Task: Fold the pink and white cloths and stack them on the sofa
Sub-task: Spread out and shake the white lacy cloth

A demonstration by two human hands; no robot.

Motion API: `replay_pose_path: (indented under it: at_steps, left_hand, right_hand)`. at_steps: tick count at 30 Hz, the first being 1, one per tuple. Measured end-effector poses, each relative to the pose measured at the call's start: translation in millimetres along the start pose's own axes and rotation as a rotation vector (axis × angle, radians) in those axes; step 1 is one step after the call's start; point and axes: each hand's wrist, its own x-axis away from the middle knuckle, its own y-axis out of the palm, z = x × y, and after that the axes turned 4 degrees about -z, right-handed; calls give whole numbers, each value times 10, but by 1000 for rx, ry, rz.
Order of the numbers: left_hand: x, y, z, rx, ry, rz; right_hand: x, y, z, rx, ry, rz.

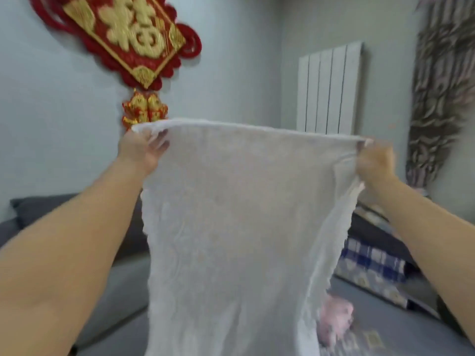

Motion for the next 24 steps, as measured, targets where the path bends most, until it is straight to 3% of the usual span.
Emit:
replay_pose_path:
  at_steps: [3, 5, 8, 10, 13, 15, 18, 19, 21, 24]
  left_hand:
    - [-123, 296, 571, 170, 128, -41]
    - [-53, 312, 680, 170, 146, -27]
    - [186, -83, 431, 225, 83, -14]
    - [393, -486, 130, 140, -17, 63]
    - [798, -1350, -641, -38, -208, 240]
    - [1150, -1877, -1185, -143, -391, 274]
    - [1737, -2352, -1844, -319, -640, 329]
    - [1960, -2422, -2019, -390, -717, 362]
    - [2344, -2568, -2392, -500, -856, 394]
    - [2792, -2827, -2917, -605, -1050, 396]
  right_hand:
    - [-220, -600, -523, -284, -96, 225]
    - [-151, -847, -638, -379, -150, 199]
    - [309, -949, -521, -350, -144, 2]
    - [628, -919, -217, -259, -148, -193]
    - [1209, -663, 553, 47, -165, -473]
    - [1686, -400, 1130, 232, -176, -658]
    - [2371, -75, 1916, 421, -8, -891]
    - [2591, 4, 2164, 537, -62, -975]
    - [2928, 97, 2610, 714, -164, -1051]
    - [3371, 203, 3159, 771, -101, -1111]
